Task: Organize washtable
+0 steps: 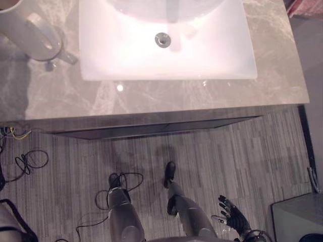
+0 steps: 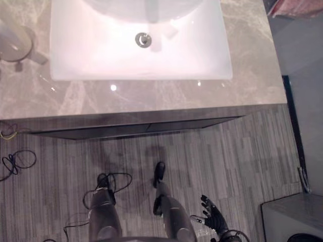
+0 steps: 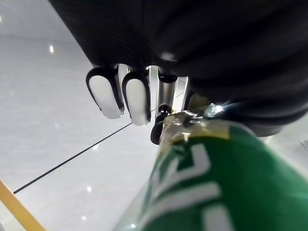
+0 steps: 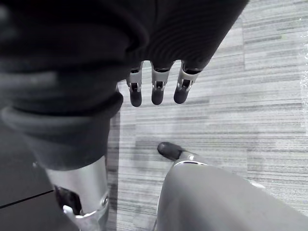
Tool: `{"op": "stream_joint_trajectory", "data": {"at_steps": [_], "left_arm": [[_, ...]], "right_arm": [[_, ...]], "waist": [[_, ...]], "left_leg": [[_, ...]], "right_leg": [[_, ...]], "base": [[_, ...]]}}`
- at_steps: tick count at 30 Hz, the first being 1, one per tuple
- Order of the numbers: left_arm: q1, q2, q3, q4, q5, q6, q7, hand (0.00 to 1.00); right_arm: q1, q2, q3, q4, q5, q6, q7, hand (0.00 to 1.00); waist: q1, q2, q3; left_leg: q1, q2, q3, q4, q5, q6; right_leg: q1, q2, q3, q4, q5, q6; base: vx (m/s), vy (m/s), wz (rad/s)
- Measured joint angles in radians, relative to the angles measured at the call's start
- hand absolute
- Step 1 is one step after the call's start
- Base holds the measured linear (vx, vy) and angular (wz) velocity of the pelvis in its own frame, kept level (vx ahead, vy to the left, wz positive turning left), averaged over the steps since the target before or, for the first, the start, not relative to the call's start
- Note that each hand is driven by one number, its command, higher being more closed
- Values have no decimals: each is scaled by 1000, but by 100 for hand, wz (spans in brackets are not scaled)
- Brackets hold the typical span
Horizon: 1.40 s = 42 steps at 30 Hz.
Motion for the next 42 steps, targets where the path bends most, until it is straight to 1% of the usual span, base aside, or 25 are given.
{"op": "stream_joint_trajectory", "data": {"at_steps": [2, 12, 16, 21, 24, 27, 31, 39, 42], "left_arm": [[21, -2, 13, 1, 2, 2, 0, 100], [61, -27, 18, -9, 40, 1, 0, 100], [88, -30, 50, -32, 72, 1, 0, 100], [93, -30, 52, -43, 95, 3, 0, 100], [130, -32, 52, -68, 118, 2, -4, 100], [131, -32, 53, -69, 130, 2, -11, 100], [172, -36, 85, -73, 130, 3, -11, 100], [179, -38, 88, -74, 130, 2, -12, 100], [205, -41, 99, -101, 130, 2, -12, 100]], "right_arm": [[0, 0, 0, 0, 0, 0, -1, 0], [0, -4, 0, -1, 0, -2, -1, 0], [0, -12, 1, 0, 1, -6, -2, 0], [0, -12, 1, 0, 1, -7, -2, 0], [0, -12, 1, 1, 1, -7, -2, 0], [0, -12, 1, 0, 3, -7, -2, 0], [0, -13, 1, 0, 19, -9, -3, 0], [0, -13, 1, 0, 20, -9, -4, 0], [0, -13, 1, -1, 20, -9, -4, 0]], "waist": [[-5, 0, 0], [-7, 2, 3], [-7, 8, 28], [-6, 9, 53], [-7, 10, 56], [-4, 15, 59], [-5, 21, 64], [-5, 22, 68], [-4, 22, 69]], "left_leg": [[-1, 0, 0, 0, 0, 0], [1, 2, 0, -1, 0, 0], [5, 2, -2, 0, 0, 0], [5, 1, -3, -1, 0, 0], [6, 0, -3, -3, 0, 0], [8, 0, -2, -4, 0, 0], [15, 0, 6, -7, 0, 0], [15, 0, 5, -7, 0, 0], [16, -1, 5, -8, 0, 0]], "right_leg": [[0, 0, 0, 0, 0, 0], [0, -1, 1, 0, -1, 2], [0, -3, 0, 14, -8, 11], [0, -3, -1, 14, -8, 12], [0, -4, -2, 14, -10, 14], [0, -4, -1, 15, -10, 14], [1, -4, 4, 16, -11, 15], [1, -5, 3, 17, -11, 15], [2, -5, 3, 17, -11, 15]], "base": [[0, 0, 0], [0, 0, 0], [0, 0, 0], [0, 0, 0], [0, 0, 0], [0, 0, 0], [0, 0, -3], [0, 0, 0], [0, 0, 0]]}}
